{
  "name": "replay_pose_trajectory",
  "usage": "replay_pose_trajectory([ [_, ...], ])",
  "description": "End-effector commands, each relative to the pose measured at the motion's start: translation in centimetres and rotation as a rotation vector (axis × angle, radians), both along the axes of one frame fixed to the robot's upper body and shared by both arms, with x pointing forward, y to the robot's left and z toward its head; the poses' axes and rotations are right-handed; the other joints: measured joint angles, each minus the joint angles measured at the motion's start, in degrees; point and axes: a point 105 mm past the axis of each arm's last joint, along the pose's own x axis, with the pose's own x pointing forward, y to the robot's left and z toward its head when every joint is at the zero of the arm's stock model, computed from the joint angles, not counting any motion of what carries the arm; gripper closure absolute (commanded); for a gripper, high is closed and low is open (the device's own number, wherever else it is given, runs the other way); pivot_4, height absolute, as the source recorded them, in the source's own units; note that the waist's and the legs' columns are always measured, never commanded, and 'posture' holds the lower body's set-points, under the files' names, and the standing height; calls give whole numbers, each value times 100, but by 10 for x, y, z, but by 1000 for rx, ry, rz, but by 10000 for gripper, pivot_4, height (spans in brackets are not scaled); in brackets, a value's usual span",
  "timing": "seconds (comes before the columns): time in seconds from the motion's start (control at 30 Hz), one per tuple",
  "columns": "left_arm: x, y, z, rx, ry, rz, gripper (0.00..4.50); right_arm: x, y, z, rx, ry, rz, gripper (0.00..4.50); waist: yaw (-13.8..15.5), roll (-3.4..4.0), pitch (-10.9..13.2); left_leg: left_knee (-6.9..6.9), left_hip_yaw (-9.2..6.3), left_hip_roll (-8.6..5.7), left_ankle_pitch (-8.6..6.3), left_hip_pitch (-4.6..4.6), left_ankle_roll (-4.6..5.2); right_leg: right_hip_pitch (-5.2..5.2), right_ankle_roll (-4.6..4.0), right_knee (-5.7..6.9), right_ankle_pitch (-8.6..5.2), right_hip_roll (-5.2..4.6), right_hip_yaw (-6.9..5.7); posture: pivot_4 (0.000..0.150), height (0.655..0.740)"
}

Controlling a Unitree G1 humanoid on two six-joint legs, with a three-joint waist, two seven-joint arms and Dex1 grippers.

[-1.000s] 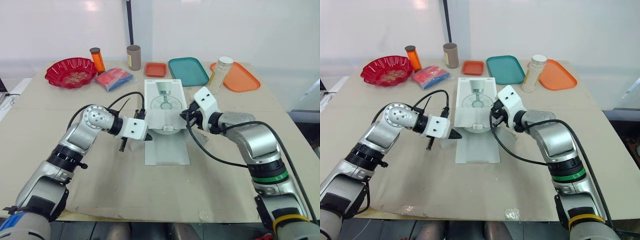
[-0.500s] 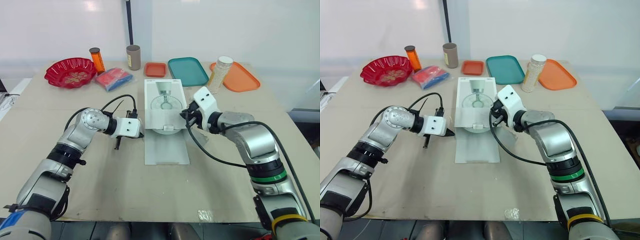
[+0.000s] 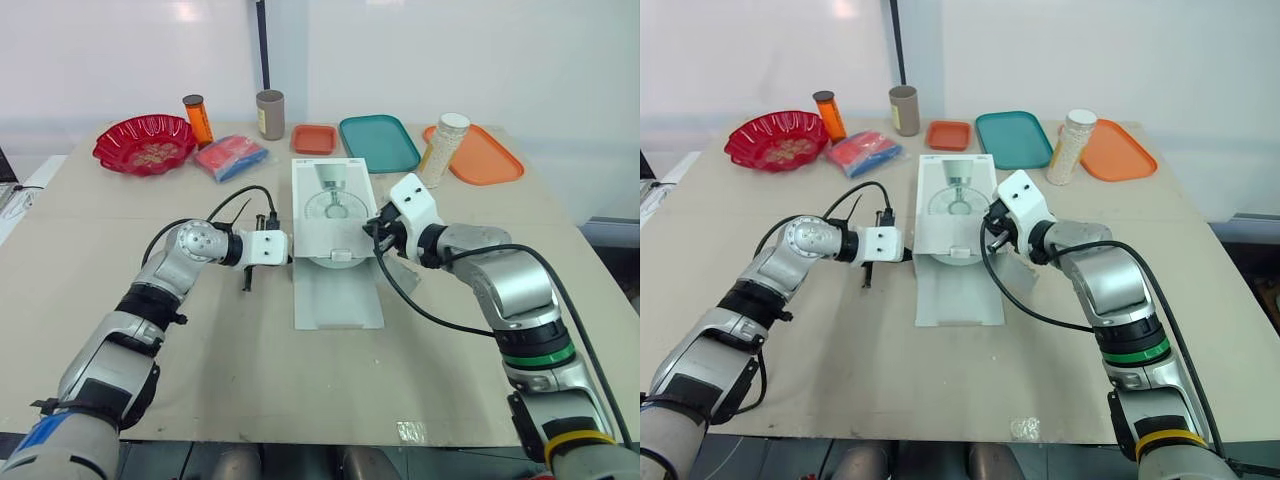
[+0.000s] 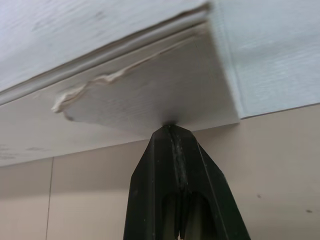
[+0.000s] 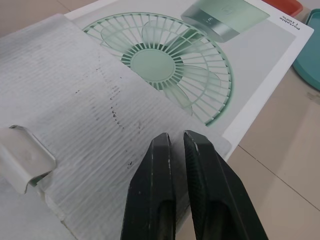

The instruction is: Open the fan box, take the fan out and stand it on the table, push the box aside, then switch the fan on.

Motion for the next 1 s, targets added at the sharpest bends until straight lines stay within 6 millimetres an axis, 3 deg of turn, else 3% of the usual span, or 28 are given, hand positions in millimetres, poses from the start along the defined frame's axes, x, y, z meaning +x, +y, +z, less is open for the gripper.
replay_pose_trajectory([
  [0.03,6,-7,23,-28,-96,-16,45000,-3,0,-4,-10,16,5,40772,-1,0,0,0,0,0,0,0,0,0,0,0,0,0,0,1500,7400],
  [0.23,1,5,33,-19,-102,-21,45000,-4,0,-5,-20,17,6,40772,-6,0,0,0,0,1,0,0,0,-1,0,0,0,1,0,1500,7400],
  [0.5,-36,14,35,-53,20,-88,45000,-7,1,-5,-17,18,9,40772,-18,1,0,-4,0,5,0,1,0,-2,-1,1,0,2,-1,1500,7400],
  [0.73,-65,21,29,-152,141,-48,45000,-9,5,2,12,17,22,40772,-20,2,0,-2,-1,8,0,2,0,-1,-2,1,-1,4,-1,1500,7400],
  [1.0,-75,2,26,-390,280,37,45000,-9,4,3,11,21,22,40772,-15,2,0,-2,0,7,0,2,0,1,-2,1,-1,2,-1,1500,7400],
])
